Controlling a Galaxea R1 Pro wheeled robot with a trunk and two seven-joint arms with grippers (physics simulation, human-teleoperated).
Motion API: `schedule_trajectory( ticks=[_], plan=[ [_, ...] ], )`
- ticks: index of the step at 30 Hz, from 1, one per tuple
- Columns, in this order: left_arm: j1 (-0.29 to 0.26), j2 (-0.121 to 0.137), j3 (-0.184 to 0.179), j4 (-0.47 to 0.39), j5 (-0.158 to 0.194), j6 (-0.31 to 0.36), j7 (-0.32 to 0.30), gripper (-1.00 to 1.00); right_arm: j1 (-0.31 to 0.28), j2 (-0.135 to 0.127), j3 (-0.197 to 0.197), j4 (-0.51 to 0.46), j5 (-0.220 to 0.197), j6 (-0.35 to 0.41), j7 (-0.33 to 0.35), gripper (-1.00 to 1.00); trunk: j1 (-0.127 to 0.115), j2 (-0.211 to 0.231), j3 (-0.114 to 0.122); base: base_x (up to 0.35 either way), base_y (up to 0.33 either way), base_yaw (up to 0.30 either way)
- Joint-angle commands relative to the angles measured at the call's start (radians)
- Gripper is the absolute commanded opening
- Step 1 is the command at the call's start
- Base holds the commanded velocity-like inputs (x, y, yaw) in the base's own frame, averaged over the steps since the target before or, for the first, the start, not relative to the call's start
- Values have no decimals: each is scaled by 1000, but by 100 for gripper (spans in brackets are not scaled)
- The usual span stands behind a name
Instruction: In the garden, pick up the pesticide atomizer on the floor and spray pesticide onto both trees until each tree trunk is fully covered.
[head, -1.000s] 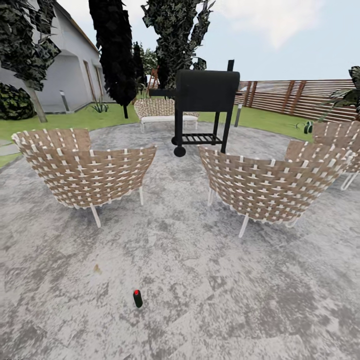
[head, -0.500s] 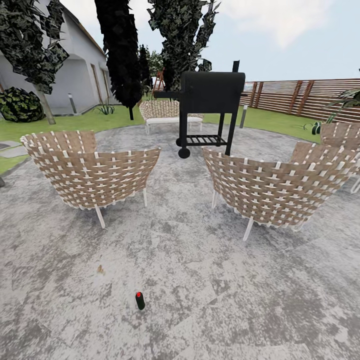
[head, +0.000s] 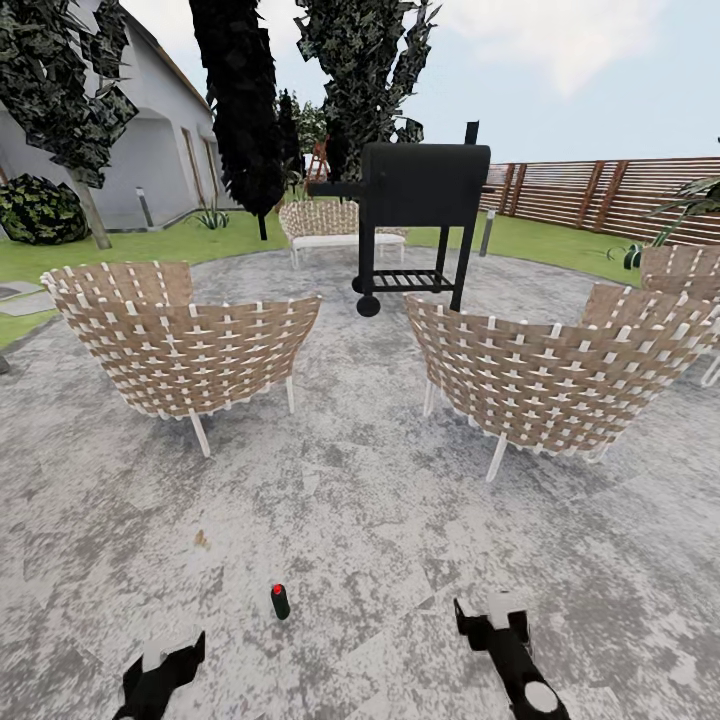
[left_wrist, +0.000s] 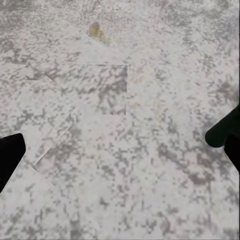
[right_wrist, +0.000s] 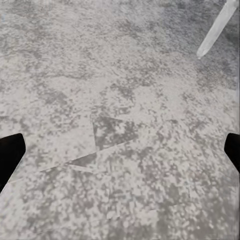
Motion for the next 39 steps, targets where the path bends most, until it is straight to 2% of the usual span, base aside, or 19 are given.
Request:
schedule_trajectory(
  ticks=[1, 4, 6, 11, 16, 31, 39],
  plan=[
    [-22, 0, -5, 0, -3, -2, -1, 100, -35, 1, -2, -3, 16, 29, -3, 100, 0, 0, -1, 0, 0, 0],
    [-79, -1, -33, 0, -46, 6, 4, 100, -126, 5, -1, -8, 23, 77, -1, 100, 0, 0, -1, 0, 0, 0],
    [-96, -3, -39, 0, -67, 12, 6, 100, -153, 11, -1, -12, 24, 85, 2, 100, 0, 0, -1, 0, 0, 0],
    [-104, -5, -49, -1, -89, 15, 5, 100, -178, 28, 1, -51, 25, 92, 6, 100, 0, 0, -1, 0, 0, 0],
    [-102, -6, -49, -2, -91, 17, 4, 100, -181, 30, 2, -65, 25, 95, 5, 100, 0, 0, -1, 51, 0, 0],
    [-103, -7, -51, -2, -91, 17, 5, 100, -181, 26, 1, -65, 26, 93, 5, 100, 0, 0, -1, 276, -95, 0],
    [-103, -8, -50, -2, -90, 16, 8, 100, -181, 28, 1, -64, 26, 93, 5, 100, 0, 0, -1, 71, -36, 0]
  ],
)
